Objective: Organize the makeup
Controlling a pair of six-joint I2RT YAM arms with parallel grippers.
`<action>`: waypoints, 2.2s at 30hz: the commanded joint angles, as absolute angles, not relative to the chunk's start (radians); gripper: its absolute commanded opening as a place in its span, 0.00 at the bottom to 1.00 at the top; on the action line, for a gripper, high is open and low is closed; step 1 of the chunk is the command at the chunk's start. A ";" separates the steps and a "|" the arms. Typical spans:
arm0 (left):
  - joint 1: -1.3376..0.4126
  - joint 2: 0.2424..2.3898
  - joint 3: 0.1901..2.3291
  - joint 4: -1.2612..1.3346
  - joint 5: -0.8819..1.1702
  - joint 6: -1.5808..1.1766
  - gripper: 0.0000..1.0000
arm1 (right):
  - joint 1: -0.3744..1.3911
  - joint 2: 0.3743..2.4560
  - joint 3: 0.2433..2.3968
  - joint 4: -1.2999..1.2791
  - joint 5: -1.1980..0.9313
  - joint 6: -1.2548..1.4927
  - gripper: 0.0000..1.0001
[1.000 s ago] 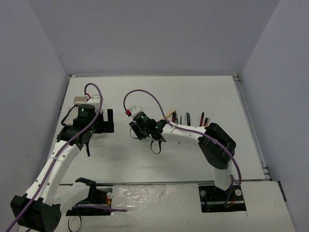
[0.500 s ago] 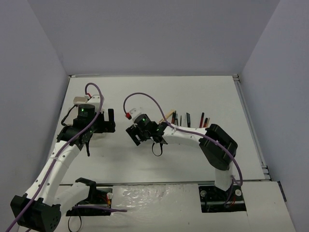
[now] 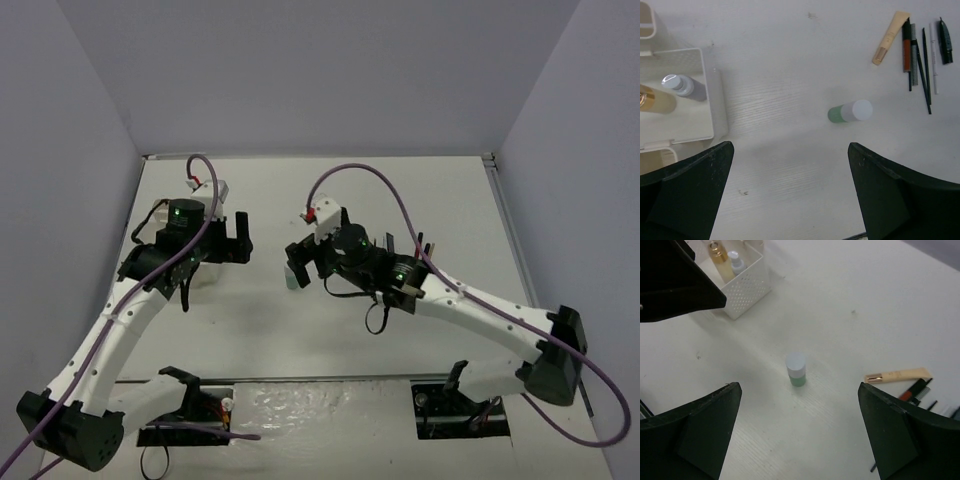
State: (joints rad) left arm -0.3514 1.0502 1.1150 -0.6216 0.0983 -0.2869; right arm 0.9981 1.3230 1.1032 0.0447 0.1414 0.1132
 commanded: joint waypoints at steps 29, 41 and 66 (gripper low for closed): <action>-0.704 1.684 1.340 -0.617 -0.071 -0.455 0.74 | 0.996 0.583 0.830 -0.155 0.615 0.254 1.00; -0.711 1.706 1.334 -0.598 -0.104 -0.474 0.49 | 0.996 0.552 0.811 -0.157 0.615 0.257 1.00; -0.438 1.461 1.579 -0.917 -0.152 -0.366 0.00 | 0.996 0.538 0.857 -0.164 0.574 0.250 1.00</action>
State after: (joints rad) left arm -0.6011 1.5816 1.4739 -0.8115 -0.1137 -0.4323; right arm 0.9958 0.5297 0.8098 -0.2138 0.5777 0.2427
